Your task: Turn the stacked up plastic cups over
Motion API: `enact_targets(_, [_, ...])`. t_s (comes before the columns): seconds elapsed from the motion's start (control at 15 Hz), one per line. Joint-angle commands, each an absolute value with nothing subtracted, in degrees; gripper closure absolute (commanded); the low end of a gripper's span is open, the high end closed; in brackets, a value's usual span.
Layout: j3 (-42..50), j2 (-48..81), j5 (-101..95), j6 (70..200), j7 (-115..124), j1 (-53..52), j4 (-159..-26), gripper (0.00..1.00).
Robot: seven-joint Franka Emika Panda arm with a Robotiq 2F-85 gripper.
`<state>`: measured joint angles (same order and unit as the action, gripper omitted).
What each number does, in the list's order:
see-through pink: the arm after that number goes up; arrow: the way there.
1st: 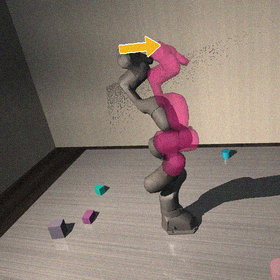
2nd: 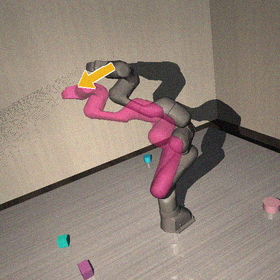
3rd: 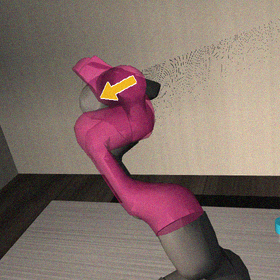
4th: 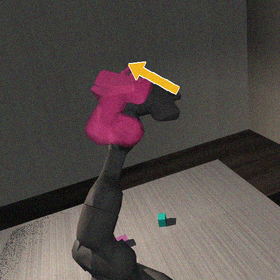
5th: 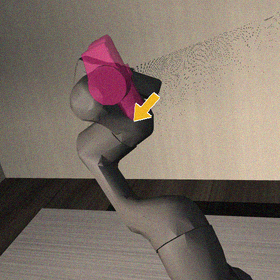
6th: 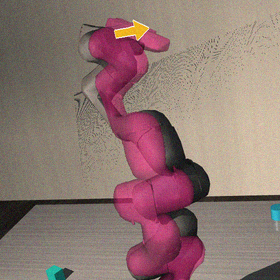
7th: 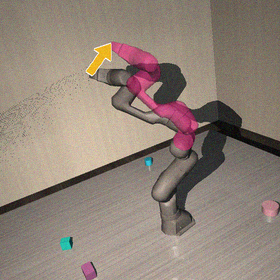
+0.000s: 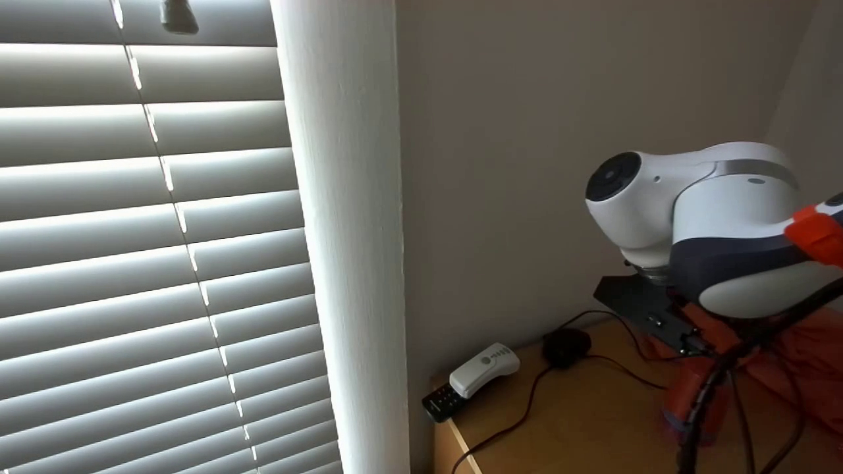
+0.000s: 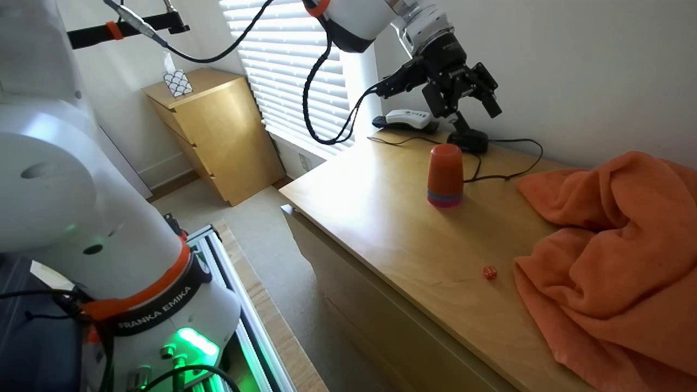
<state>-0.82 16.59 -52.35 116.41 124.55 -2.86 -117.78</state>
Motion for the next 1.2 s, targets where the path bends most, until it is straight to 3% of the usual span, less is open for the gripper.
enact_targets(0.0, [0.09, 8.26, -51.14, 128.55, 116.80, 0.22, -127.74, 0.00])
enact_targets(0.67, [3.27, 0.39, -41.48, 148.86, 90.67, 3.50, -139.21, 0.00])
enact_targets(1.13, [3.54, -1.08, -37.65, 146.03, 80.99, 3.10, -140.60, 0.00])
